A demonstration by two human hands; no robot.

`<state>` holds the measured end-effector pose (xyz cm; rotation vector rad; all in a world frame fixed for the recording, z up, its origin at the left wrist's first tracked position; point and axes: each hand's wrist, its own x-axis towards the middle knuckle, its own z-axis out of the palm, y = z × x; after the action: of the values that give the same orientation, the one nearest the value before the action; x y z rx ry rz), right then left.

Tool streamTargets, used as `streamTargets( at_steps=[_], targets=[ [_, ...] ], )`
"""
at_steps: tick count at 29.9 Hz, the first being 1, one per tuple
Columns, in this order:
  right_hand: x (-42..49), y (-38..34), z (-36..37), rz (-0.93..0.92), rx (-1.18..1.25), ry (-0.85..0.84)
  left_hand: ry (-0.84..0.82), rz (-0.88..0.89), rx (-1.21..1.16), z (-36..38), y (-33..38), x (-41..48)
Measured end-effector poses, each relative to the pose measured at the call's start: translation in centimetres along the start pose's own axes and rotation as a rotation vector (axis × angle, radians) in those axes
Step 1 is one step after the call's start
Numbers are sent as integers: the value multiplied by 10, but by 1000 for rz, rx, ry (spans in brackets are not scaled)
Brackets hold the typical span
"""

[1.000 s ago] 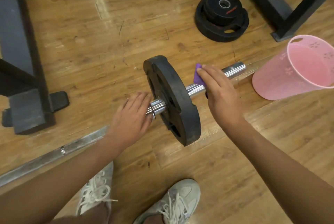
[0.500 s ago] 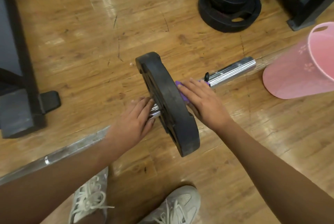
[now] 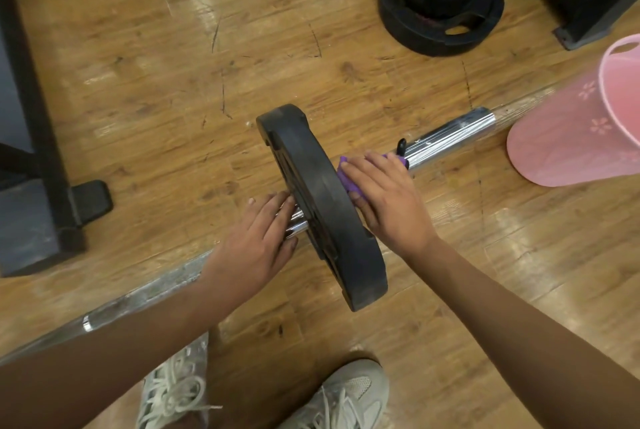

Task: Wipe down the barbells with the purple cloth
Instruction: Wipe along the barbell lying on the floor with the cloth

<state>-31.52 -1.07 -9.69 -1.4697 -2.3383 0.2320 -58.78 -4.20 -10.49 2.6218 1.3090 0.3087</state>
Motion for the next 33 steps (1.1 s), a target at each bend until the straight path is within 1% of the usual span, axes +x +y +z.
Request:
streamTargets(
  at_steps=[2,5,6,8,10,11,13,15,16,17,19,22,25,28,33],
  targets=[
    [-1,-7,4,-31,12,-36,8,6,4,-2,0,0],
    [1,4,0,-92,11,-62,18,6,-1,0,0,-1],
    [3,10,-1,-74,4,-51,15,6,-3,1,0,-2],
    [7,15,-3,26,-10,4,7,15,4,2,0,-2],
    [7,5,-2,83,-11,23,12,21,14,2,0,-2],
    [6,-2,0,64,-1,4,16,23,15,3,1,-2],
    [1,-11,3,-36,14,-50,22,20,12,3,2,-2],
    [1,-3,-1,-113,-2,-88,25,24,10,3,3,-3],
    [3,5,-4,-118,-13,-93,27,29,5,3,3,-3],
    [4,13,-7,-94,-20,-83,32,34,1,3,4,-3],
    [3,23,-9,13,-16,-34,40,40,-6,4,4,-4],
    [-2,11,-2,105,-10,19,29,30,-14,5,5,-5],
    [-9,3,4,33,-2,-47,19,31,-23,5,6,-6],
    [-8,16,-4,-22,-9,-87,16,35,-20,6,6,-7],
    [-11,19,-10,96,-22,-9,30,41,-8,5,11,-10]
  ],
)
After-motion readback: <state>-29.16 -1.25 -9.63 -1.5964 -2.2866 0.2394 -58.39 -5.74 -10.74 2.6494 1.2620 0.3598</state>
